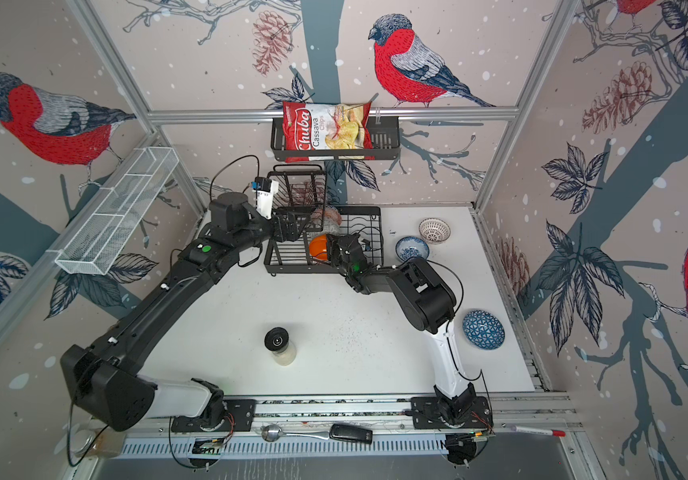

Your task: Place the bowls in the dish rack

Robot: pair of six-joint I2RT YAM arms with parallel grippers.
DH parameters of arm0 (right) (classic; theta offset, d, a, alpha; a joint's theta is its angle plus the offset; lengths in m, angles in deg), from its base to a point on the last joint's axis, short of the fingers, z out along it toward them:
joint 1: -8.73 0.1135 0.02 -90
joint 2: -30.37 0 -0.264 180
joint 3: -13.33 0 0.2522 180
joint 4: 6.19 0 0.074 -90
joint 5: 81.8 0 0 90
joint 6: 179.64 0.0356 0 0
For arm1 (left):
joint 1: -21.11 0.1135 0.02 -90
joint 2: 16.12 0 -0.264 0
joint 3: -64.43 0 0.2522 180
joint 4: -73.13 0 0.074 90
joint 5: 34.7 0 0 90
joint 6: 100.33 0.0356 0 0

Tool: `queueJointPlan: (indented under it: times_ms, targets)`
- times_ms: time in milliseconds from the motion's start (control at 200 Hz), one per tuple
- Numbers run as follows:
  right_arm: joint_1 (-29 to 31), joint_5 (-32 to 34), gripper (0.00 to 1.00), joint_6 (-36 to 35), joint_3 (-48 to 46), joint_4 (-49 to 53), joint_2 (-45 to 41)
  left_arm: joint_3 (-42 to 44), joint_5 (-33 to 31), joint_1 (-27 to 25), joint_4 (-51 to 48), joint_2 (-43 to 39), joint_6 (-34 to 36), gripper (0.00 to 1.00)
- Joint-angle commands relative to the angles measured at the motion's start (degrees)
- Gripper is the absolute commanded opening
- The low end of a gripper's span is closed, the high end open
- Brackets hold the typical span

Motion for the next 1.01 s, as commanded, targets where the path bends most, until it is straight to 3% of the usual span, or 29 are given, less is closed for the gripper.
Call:
queueJointPlan:
  times_ms: [0,1001]
  targets:
    - [0.1,-1.0,0.34,-1.6,0.7,0.4,-0.3,-0.1,-0.2,-0.1,1.0,-0.5,0.9,0.98]
    - [-1.2,-2.9,0.43,-3.4,0.0,0.8,-3.4,0.0,-1.1,-0.4,0.9,-1.0,1.3,0.98]
